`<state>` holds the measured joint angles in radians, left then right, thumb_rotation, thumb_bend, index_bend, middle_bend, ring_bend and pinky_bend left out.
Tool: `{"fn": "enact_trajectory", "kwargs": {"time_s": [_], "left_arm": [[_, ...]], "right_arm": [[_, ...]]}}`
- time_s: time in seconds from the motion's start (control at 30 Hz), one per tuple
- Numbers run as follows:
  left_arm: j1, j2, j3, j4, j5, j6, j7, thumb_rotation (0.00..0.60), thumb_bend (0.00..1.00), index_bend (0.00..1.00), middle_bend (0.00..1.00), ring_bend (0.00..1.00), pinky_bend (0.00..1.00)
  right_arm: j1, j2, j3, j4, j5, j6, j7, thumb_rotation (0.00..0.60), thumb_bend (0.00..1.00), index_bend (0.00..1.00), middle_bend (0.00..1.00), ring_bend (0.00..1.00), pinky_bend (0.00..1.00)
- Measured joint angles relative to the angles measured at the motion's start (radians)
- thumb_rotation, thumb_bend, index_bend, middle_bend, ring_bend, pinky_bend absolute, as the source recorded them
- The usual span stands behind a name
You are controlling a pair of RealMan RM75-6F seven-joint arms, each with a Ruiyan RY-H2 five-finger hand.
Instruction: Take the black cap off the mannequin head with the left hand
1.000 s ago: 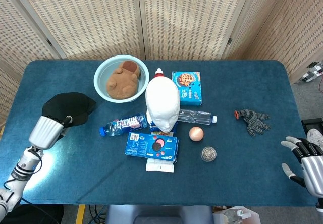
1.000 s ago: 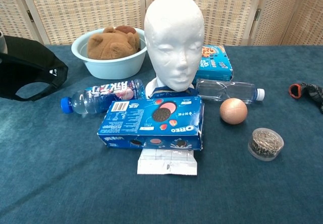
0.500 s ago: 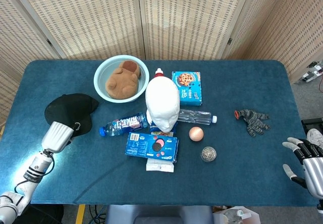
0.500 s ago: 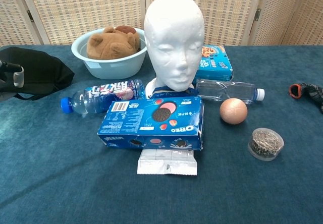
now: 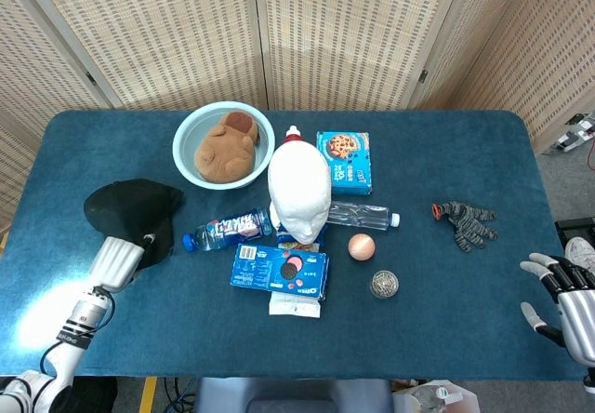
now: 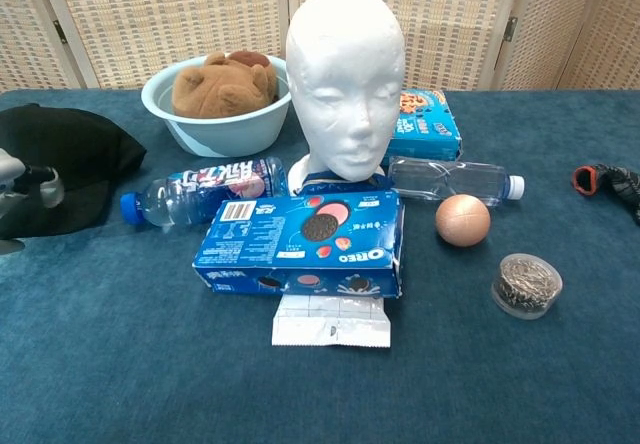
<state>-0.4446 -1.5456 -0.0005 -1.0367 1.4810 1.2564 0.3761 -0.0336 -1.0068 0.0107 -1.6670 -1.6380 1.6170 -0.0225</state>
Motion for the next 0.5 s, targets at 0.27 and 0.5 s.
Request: {"fn": "enact_trajectory", "kwargs": {"time_s": [0.27,0.5], "left_arm": [[0.047,0.144,-0.043,-0.404,-0.184,-0.023,0.349,0.600,0.05,0.00,0.59,0.68,0.98],[0.101,0.224,-0.071,-0.533,-0.197,0.086,0.327,0.600,0.05,0.11,0.50,0.60,0.87]], "right_arm": [[0.003,-0.004,0.001,0.004,0.001,-0.003,0.004,0.600,0.28,0.30,0.24,0.19,0.29],[0.004,-0.003,-0.001,0.004,0.004,-0.012,-0.002,0.600,0.28,0.30,0.24,0.19,0.29]]}}
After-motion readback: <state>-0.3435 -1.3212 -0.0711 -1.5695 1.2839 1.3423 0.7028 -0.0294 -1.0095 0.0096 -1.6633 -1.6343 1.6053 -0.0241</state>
